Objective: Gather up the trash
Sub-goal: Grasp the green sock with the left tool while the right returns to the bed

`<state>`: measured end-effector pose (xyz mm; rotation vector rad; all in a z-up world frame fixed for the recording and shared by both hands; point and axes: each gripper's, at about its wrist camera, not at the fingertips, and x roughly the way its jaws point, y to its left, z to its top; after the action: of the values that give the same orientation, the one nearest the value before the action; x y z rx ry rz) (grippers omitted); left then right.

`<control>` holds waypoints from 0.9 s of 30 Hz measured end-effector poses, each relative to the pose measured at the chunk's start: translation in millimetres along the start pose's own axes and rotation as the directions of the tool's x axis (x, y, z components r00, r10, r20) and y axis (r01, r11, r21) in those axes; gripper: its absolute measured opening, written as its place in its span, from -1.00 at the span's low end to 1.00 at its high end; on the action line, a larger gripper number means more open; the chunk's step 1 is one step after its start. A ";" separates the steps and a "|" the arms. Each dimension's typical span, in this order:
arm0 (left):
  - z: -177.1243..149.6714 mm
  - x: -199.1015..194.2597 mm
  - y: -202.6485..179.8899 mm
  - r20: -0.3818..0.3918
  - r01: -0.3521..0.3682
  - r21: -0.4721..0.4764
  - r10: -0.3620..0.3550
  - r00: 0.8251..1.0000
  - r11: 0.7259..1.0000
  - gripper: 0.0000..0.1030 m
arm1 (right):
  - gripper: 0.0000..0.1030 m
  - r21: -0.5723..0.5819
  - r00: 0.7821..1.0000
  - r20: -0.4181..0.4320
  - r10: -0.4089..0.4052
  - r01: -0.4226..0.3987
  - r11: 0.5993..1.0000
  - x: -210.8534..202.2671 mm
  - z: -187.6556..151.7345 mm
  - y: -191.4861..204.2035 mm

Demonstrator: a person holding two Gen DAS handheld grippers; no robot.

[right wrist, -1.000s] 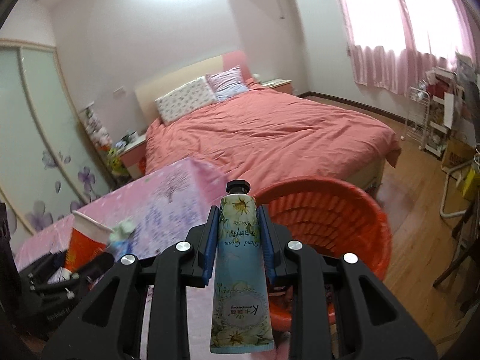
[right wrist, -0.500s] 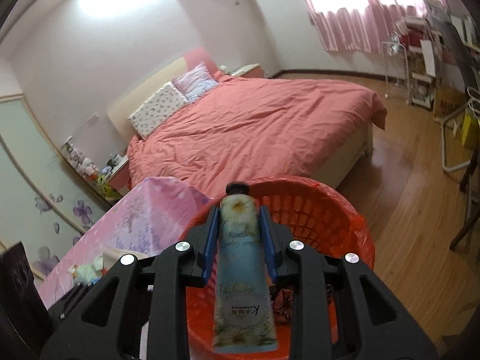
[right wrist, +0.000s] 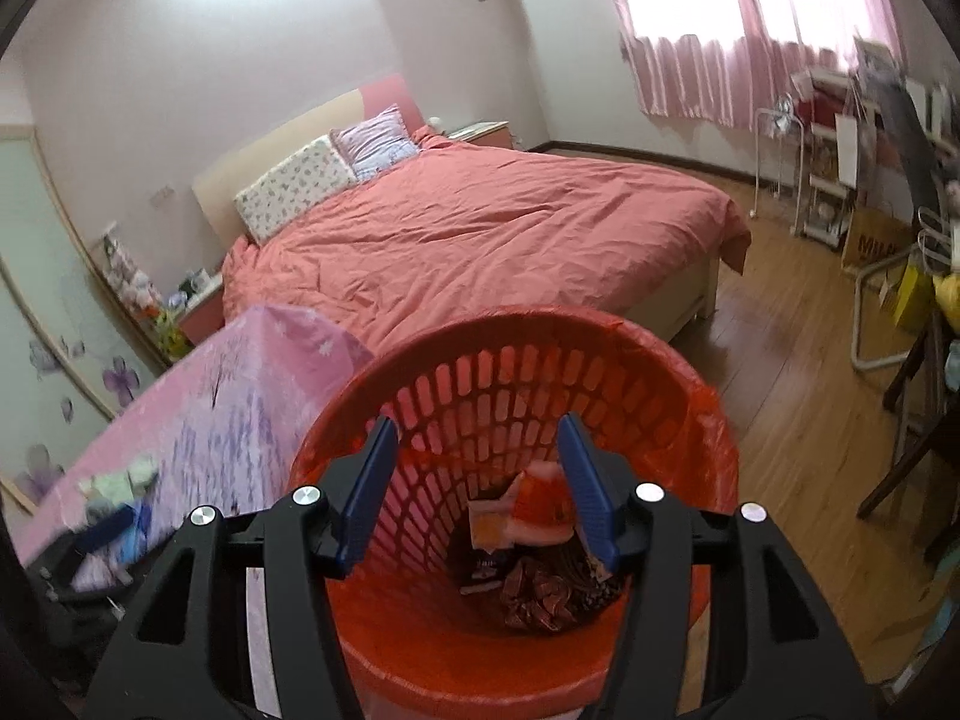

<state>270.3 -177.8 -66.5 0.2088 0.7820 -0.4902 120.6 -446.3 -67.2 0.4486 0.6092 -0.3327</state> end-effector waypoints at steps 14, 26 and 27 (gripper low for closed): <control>-7.9 1.9 141.6 -0.097 -0.256 -0.253 0.239 0.966 0.933 0.24 | 0.09 -0.145 0.993 -0.098 0.071 -0.085 0.986 2.6 -41.3 80.3; -49.1 -30.9 182.9 -0.074 -0.215 -0.254 0.203 0.976 0.943 -0.83 | 0.09 -0.235 0.974 -0.170 0.148 -0.186 0.954 1.2 -68.5 151.0; -55.3 -35.8 187.9 -0.077 -0.218 -0.254 0.205 0.976 0.942 -0.83 | 0.09 -0.241 0.969 -0.183 0.166 -0.208 0.948 2.7 -72.3 160.7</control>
<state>307.4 17.4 -79.0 0.0583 0.8539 -0.1752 156.8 -273.9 -72.8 0.2794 0.7505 -0.0329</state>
